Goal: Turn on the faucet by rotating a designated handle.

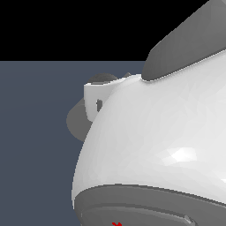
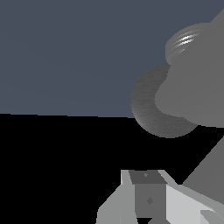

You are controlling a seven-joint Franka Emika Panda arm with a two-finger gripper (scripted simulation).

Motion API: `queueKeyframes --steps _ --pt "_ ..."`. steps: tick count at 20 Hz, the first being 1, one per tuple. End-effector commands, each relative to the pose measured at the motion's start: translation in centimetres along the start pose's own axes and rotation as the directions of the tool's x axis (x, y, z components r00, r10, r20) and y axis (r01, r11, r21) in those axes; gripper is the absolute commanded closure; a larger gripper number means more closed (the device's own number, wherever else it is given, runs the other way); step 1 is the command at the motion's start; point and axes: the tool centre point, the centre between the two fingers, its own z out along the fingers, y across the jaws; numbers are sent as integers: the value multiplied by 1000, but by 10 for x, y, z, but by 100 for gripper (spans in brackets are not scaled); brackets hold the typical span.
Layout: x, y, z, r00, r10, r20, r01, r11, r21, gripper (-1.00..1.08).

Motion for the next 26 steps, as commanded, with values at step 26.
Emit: queueKeyframes --steps 26 --pt "-50 75 -3 991 -55 124 65 995 -78 108"
